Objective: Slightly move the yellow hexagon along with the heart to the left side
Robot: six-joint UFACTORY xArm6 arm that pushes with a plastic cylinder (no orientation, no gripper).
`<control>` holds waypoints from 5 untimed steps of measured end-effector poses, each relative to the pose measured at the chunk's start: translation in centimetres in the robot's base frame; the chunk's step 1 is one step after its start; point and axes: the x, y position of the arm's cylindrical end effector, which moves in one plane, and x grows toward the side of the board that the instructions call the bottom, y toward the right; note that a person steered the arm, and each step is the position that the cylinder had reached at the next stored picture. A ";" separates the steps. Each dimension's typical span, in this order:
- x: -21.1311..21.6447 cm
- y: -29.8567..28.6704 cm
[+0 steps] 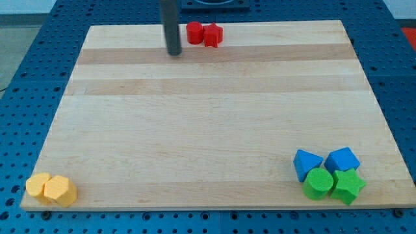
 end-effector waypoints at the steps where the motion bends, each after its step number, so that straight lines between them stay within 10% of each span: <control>1: 0.5 -9.3; 2: 1.9 -18.7; 4: 3.8 -18.9; 5: 12.4 -18.9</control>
